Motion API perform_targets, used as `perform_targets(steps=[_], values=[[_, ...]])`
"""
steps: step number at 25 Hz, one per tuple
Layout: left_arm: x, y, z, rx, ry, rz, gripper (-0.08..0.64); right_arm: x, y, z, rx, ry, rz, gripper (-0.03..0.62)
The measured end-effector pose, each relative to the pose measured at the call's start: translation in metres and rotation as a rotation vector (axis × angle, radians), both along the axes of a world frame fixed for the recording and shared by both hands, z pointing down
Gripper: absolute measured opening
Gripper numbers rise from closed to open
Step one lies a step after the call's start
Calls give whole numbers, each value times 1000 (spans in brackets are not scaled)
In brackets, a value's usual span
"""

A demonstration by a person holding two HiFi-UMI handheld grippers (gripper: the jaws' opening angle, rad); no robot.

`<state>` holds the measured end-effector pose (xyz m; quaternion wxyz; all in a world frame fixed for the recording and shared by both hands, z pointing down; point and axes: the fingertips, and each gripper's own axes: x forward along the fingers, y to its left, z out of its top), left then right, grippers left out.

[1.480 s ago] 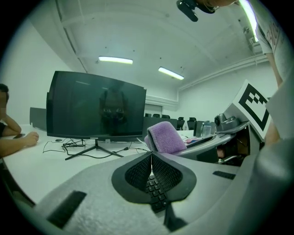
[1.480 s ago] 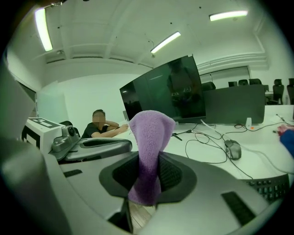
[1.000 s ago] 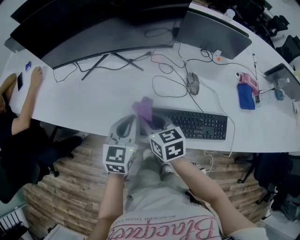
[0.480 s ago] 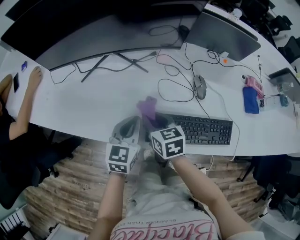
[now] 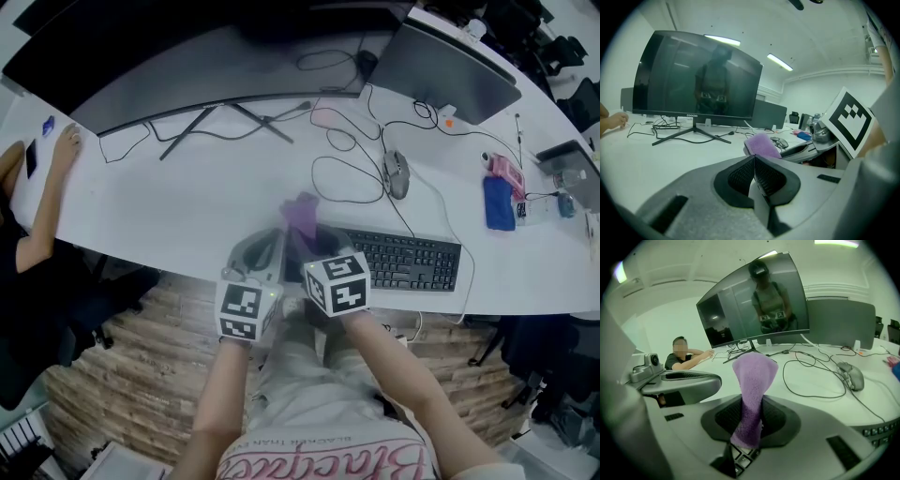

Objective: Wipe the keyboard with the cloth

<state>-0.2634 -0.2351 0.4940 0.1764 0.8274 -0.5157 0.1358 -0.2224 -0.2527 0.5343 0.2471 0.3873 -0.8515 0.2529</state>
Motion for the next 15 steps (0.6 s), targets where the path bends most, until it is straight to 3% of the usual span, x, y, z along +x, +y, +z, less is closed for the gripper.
perform_targets(steps=[15], values=[[46,9,1,-16,-39,-34,6,57,-1,0,0,-27,17,91]])
